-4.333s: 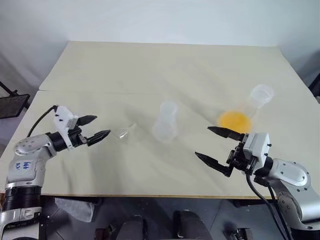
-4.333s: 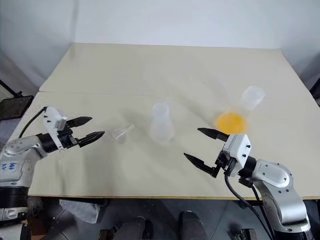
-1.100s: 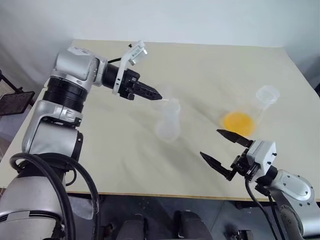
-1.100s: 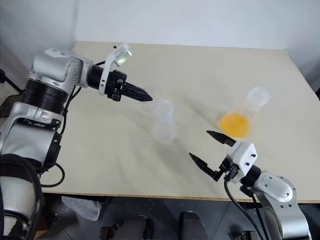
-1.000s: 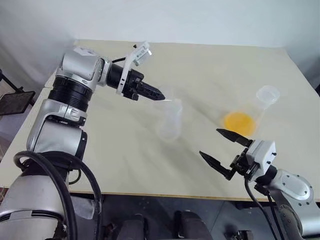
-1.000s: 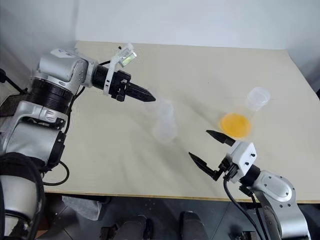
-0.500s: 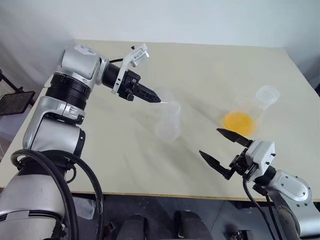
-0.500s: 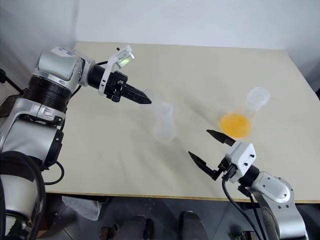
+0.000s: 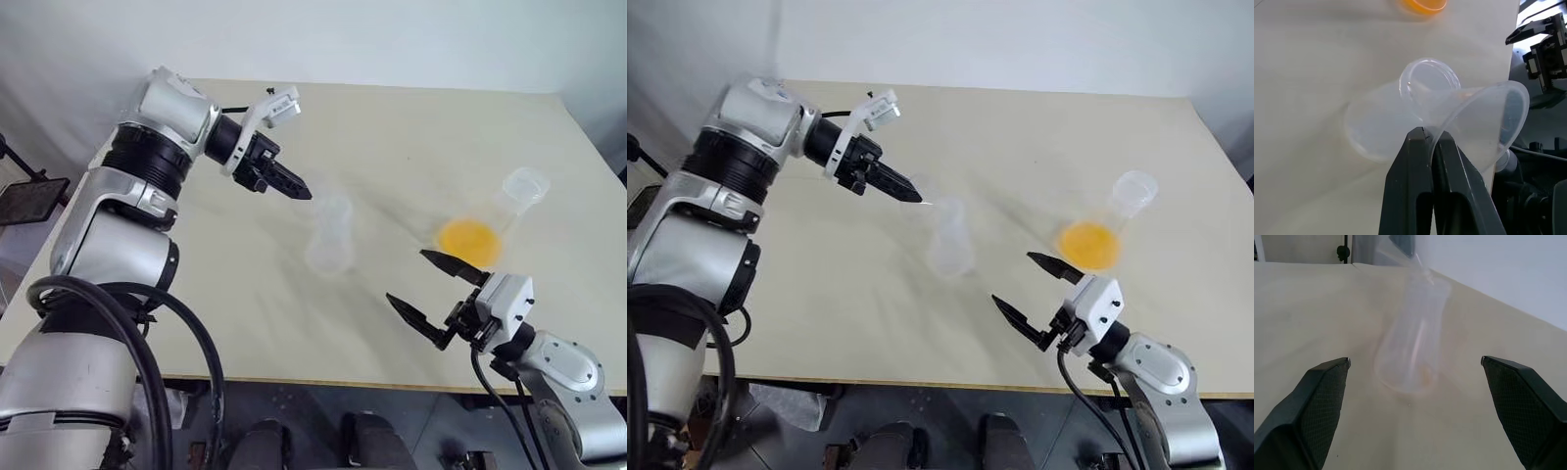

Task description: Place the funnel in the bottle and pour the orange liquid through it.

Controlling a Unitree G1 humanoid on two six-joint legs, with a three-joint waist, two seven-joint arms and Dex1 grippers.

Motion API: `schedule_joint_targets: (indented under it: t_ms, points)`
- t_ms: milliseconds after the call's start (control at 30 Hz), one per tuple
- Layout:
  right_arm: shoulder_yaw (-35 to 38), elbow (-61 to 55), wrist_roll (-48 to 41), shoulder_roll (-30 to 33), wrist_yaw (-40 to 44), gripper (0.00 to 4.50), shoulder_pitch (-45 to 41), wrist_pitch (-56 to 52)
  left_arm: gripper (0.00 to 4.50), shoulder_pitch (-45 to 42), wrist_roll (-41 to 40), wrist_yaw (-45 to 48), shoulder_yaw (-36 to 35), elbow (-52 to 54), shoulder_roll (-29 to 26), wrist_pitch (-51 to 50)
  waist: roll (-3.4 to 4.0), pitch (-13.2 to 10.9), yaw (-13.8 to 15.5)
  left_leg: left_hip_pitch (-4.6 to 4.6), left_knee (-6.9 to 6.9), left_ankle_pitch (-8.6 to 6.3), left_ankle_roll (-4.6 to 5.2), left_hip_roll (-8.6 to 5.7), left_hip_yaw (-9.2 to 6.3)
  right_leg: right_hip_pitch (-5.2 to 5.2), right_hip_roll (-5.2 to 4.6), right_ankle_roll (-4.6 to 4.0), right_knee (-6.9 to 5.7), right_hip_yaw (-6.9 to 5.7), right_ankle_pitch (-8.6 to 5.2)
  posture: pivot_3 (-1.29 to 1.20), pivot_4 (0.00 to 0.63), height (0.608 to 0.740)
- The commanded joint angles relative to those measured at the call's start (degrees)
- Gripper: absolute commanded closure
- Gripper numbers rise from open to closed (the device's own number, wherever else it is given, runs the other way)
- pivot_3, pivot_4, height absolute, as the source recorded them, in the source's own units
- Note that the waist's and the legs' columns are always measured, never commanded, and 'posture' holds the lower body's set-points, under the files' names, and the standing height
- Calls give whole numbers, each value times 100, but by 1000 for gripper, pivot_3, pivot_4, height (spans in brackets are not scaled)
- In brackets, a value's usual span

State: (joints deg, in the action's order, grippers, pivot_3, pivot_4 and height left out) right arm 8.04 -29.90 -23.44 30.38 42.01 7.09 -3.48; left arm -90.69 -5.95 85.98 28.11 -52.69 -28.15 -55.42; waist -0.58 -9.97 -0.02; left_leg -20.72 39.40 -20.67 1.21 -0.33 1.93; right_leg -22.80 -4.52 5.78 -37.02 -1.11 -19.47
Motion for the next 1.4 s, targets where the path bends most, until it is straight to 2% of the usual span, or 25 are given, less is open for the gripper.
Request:
schedule_joint_targets:
  t_ms: [33,333,500,767,833,1033,1100,1200,1267,1400]
  points:
    - [31,-79,-28,-56,-37,0,-20,149,4475,-246,90,254,-110,-185,107,105,0,0,-4,-2,1,0,0,0,1,-3,0,0,0,0,0,0,150,740]
    - [11,-113,4,-93,-94,0,6,163,4475,-312,198,243,-208,-456,366,302,0,0,-3,-9,14,0,0,0,0,-5,1,0,-8,-1,0,0,150,740]
    - [-9,-125,23,-111,-112,0,42,183,3233,-255,196,311,-322,-381,381,359,-1,0,-1,-72,56,-1,1,-2,-2,-72,-2,1,-58,1,1,0,150,740]
    - [-41,-99,29,-130,-111,0,3,178,771,-289,95,238,-665,-265,349,365,-1,0,-5,-71,64,-1,1,-2,4,-75,0,1,-69,4,0,0,150,740]
    - [-42,-77,31,-121,-105,0,-19,189,101,-175,8,161,-876,-136,297,644,-1,0,-4,-71,64,-1,1,-2,4,-76,0,1,-70,4,0,0,150,740]
    - [12,-101,37,-119,-121,0,41,223,43,576,-502,258,-1780,535,-170,1443,1,0,-32,-66,64,0,0,0,4,-78,-1,1,-75,6,0,0,150,740]
    - [56,-119,26,-104,-112,0,99,235,43,1096,-926,550,-2316,985,-395,2162,2,1,-41,-65,63,0,-1,1,5,-79,0,1,-78,7,0,0,150,740]
    - [153,-112,-1,-52,-73,0,172,252,43,1806,-1410,324,-3048,1464,-544,2936,2,1,-32,-63,65,0,-2,3,5,-80,-1,0,-81,6,0,0,150,740]
    - [300,-87,-37,-21,-95,0,185,249,43,2337,-1385,71,-3282,1656,-606,3817,2,1,-12,-63,69,0,-1,2,4,-79,-4,1,-83,6,1,0,150,740]
    - [770,-18,-169,25,-160,0,274,226,43,3382,-1411,-327,-3577,2231,-689,4465,2,2,21,-60,76,-1,0,-2,1,-67,-7,1,-82,0,1,0,150,740]
